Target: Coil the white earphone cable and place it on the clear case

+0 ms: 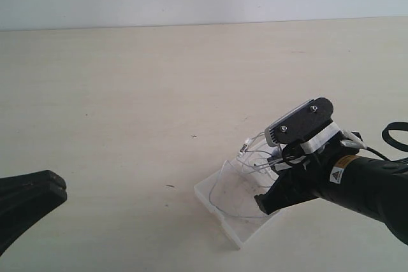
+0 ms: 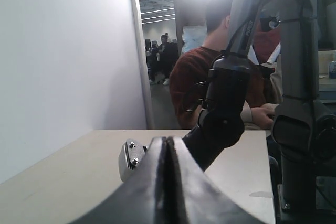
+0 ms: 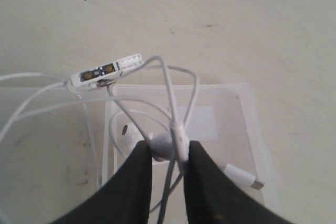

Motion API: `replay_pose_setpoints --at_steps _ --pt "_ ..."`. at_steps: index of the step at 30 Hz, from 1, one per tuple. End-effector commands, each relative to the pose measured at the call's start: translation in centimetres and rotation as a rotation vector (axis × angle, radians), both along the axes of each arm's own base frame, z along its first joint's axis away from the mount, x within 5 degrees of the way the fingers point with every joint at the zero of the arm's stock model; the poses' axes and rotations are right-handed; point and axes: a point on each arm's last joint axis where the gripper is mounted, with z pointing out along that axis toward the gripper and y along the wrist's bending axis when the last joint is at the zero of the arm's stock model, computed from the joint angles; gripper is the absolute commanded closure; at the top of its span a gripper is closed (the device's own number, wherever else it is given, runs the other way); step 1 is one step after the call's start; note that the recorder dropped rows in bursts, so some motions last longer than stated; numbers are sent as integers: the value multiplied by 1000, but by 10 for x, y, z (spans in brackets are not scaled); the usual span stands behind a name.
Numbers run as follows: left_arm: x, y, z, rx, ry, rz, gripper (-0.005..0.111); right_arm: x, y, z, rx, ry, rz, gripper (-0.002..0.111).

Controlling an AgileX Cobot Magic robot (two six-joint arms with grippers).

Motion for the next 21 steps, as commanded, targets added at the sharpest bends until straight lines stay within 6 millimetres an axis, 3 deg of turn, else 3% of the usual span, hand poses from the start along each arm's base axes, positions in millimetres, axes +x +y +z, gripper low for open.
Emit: replay_pose_setpoints --at_steps 1,9,21 --pt "-1 1 1 -15 -8 -1 107 -2 -1 -2 -2 9 0 84" --pt "-1 1 1 -15 -8 -1 107 -2 -1 -1 4 3 -3 61" --pt "-1 1 1 -15 -8 -1 107 -1 -1 0 19 -1 -18 43"
